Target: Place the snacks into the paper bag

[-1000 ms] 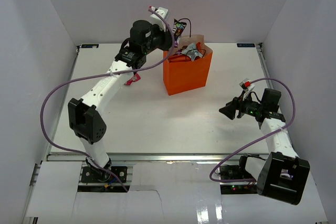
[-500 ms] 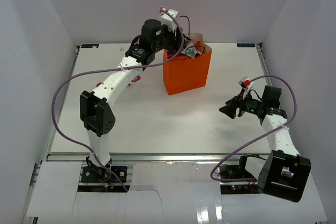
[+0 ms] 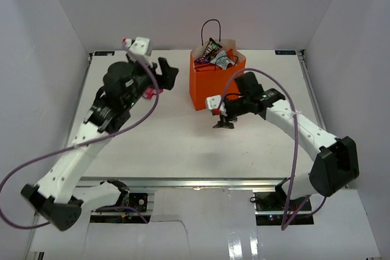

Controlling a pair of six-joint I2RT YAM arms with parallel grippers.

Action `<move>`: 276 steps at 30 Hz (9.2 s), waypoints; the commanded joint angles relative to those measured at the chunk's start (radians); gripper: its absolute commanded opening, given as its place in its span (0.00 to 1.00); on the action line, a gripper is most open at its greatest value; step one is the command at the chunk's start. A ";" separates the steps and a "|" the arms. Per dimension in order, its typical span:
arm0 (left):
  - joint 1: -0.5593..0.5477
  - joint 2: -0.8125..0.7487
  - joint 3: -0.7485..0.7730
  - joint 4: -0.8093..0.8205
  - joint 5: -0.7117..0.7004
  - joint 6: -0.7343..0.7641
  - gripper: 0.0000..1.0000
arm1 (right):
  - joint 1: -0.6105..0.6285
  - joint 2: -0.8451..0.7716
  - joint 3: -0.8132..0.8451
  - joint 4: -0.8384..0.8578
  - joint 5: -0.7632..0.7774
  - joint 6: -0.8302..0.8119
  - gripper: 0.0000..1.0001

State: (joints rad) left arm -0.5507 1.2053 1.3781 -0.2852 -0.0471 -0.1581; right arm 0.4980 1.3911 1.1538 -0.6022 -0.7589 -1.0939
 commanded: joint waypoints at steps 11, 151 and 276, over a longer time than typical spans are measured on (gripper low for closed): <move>0.018 -0.691 -0.534 -0.503 -0.345 -0.804 0.87 | 0.339 0.638 0.732 0.108 0.345 0.188 0.69; 0.302 -0.468 -0.762 0.192 0.570 -0.364 0.90 | 0.053 0.216 0.707 0.264 0.271 0.730 0.08; 0.152 0.333 -0.545 -0.037 0.918 -0.784 0.28 | 0.545 0.138 -0.293 0.616 0.472 -0.571 0.63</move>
State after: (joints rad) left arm -0.3866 1.6127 0.8402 -0.3134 0.8265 -0.9432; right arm 1.0477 1.5116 0.8261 0.0036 -0.3233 -1.6348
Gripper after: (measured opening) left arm 0.328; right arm 0.639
